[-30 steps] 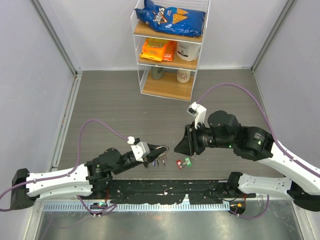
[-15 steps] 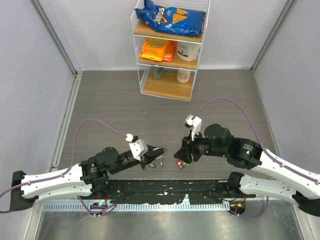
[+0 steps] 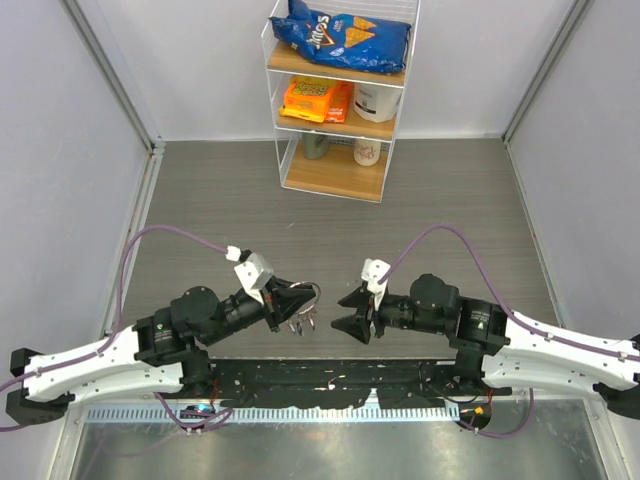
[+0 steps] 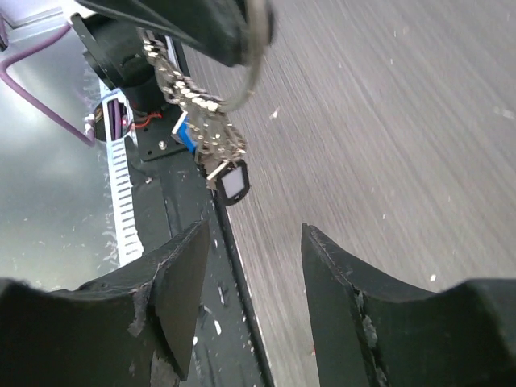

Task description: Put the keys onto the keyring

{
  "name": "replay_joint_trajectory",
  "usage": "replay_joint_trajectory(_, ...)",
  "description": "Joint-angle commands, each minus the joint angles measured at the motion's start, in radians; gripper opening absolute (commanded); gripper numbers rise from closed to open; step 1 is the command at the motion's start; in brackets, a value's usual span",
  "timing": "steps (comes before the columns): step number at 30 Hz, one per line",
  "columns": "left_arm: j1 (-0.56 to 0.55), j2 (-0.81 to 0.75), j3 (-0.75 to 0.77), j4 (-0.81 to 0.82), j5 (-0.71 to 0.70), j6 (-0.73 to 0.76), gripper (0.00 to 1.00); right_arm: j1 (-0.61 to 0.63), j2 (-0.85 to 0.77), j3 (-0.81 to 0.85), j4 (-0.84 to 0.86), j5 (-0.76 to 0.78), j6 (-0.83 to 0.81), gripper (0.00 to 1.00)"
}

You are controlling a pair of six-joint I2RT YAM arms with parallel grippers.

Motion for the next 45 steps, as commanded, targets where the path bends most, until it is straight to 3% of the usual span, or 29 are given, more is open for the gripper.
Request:
replay_joint_trajectory(1, 0.004, -0.017, 0.083, -0.07, -0.099, -0.093, 0.0, 0.071, 0.015, -0.024, 0.23, 0.066, -0.166, 0.56)
replay_joint_trajectory(7, 0.004, -0.013, 0.109, -0.102, -0.125, -0.148, 0.0, 0.204, 0.06, -0.057, 0.376, 0.206, -0.328, 0.57)
replay_joint_trajectory(15, 0.004, -0.025, 0.124, -0.118, -0.108, -0.182, 0.0, 0.295, 0.1, -0.084, 0.531, 0.444, -0.494, 0.49)
replay_joint_trajectory(20, 0.004, -0.04, 0.127, -0.122, -0.104, -0.19, 0.0, 0.301, 0.12, -0.089, 0.561, 0.444, -0.523, 0.44)
replay_joint_trajectory(45, 0.004, -0.071, 0.129, -0.132, -0.097, -0.207, 0.0, 0.312, 0.237, -0.027, 0.615, 0.451, -0.563, 0.41)
